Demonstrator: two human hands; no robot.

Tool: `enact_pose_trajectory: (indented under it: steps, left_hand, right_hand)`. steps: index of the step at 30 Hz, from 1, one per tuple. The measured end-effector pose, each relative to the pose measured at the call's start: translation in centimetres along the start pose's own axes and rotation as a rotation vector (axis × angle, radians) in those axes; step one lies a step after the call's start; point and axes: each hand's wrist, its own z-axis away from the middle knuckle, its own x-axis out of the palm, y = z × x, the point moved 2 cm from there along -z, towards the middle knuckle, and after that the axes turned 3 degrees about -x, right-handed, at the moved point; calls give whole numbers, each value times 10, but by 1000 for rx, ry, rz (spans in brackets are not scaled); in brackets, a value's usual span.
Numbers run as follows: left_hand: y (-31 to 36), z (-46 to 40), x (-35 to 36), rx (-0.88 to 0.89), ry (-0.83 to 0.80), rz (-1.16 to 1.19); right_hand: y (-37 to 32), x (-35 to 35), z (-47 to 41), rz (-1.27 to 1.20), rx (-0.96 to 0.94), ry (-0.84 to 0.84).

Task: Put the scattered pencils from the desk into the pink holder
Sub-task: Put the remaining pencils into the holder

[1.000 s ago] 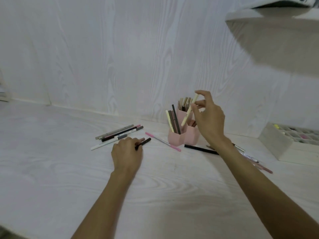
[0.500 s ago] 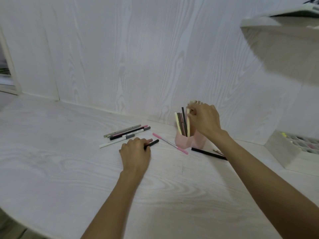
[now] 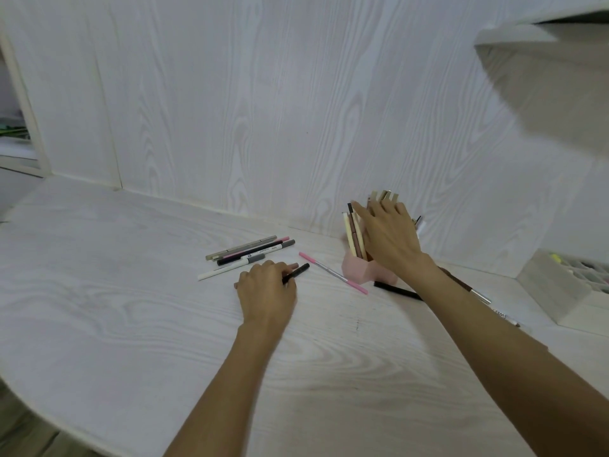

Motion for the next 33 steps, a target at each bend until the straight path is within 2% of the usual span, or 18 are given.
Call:
enact_pose_trajectory:
  steps: [3, 6, 9, 11, 14, 16, 19, 22, 25, 28, 33]
  left_hand:
    - [1, 1, 1, 14, 28, -43]
    - [0, -1, 4, 46, 0, -76]
    - [0, -2, 5, 121, -27, -152]
    - [4, 0, 1, 153, -21, -134]
    - [7, 5, -9, 120, 57, 96]
    - [8, 4, -13, 42, 43, 376]
    - [16, -2, -16, -63, -100, 929]
    - [21, -3, -16, -104, -187, 1134]
    - [27, -5, -16, -128, -225, 1131]
    - [48, -13, -25, -132, -229, 1048]
    - [109, -29, -26, -30, -117, 934]
  right_hand:
    - [-4, -12, 4, -85, 60, 99]
    - [-20, -25, 28, -342, 40, 242]
    - [-48, -13, 78, -507, -134, 175]
    - [-56, 5, 105, -547, -124, 115]
    - [-47, 19, 114, -722, 201, 175]
    - [-41, 25, 114, -766, 325, 193]
    - [-40, 32, 114, -709, 268, 101]
    - [-40, 35, 113, -706, 213, 33]
    - [-38, 39, 112, -762, 249, -34]
    - [-36, 38, 112, -760, 279, -6]
    - [-32, 37, 115, -800, 368, 29]
